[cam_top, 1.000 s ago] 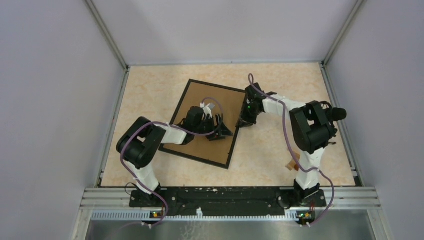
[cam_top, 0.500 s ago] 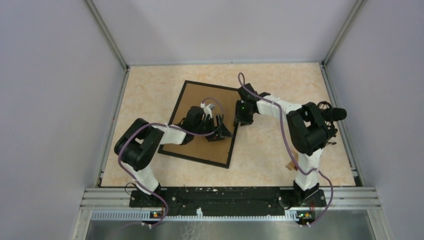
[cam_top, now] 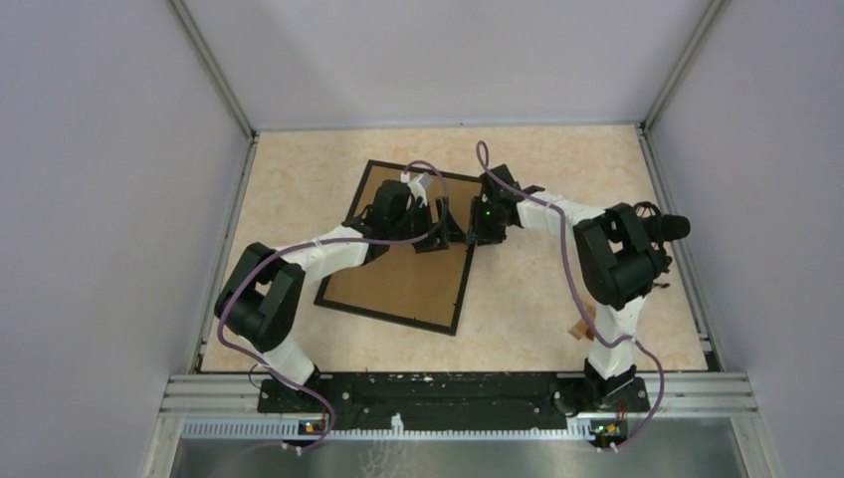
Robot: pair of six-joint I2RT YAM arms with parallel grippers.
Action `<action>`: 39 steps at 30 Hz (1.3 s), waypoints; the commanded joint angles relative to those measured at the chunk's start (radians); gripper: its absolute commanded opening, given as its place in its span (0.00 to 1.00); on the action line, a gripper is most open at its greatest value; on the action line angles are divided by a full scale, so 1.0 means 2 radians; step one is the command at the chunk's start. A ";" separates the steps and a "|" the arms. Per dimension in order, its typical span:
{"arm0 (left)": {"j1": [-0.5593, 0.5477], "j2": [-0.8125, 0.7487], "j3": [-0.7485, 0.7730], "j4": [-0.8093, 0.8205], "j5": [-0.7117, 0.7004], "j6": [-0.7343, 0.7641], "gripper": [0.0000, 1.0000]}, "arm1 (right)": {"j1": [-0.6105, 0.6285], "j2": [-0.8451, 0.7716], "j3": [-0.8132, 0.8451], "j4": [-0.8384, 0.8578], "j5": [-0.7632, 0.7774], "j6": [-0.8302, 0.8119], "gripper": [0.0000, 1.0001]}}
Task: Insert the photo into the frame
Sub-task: Install the photo frame at the center of the board.
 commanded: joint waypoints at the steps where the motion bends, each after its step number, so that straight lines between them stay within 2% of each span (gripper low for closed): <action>1: 0.003 -0.001 0.047 -0.030 -0.025 0.015 0.81 | 0.020 0.012 -0.043 -0.013 0.091 -0.010 0.35; 3: 0.004 -0.002 0.051 -0.027 -0.033 0.012 0.81 | 0.022 0.002 -0.071 -0.007 0.108 -0.006 0.32; 9: 0.018 -0.029 0.024 0.015 -0.073 -0.012 0.83 | 0.043 -0.043 -0.142 0.028 0.078 0.003 0.24; 14: 0.036 -0.026 0.008 0.061 -0.052 -0.036 0.85 | 0.047 -0.118 -0.232 0.089 0.035 0.028 0.23; 17: 0.036 -0.007 0.021 0.072 -0.037 -0.041 0.85 | 0.047 -0.154 -0.256 0.100 0.014 0.037 0.23; 19: 0.036 0.017 0.041 0.075 -0.028 -0.042 0.85 | 0.047 -0.168 -0.251 0.089 0.003 0.042 0.25; 24: 0.028 0.082 0.075 0.122 -0.012 -0.040 0.85 | 0.022 -0.213 -0.193 0.020 0.042 0.027 0.51; 26: 0.024 0.107 0.080 0.147 0.001 -0.032 0.84 | 0.000 -0.215 -0.163 -0.007 0.046 0.017 0.54; 31: 0.024 0.155 0.087 0.194 0.018 -0.002 0.83 | -0.059 -0.179 -0.110 -0.025 0.027 -0.018 0.51; 34: 0.024 0.181 0.099 0.192 0.028 0.014 0.82 | -0.080 -0.137 -0.079 -0.020 0.002 -0.031 0.43; 39: 0.025 0.191 0.100 0.162 0.014 0.027 0.81 | -0.089 -0.071 -0.046 0.020 -0.063 -0.036 0.37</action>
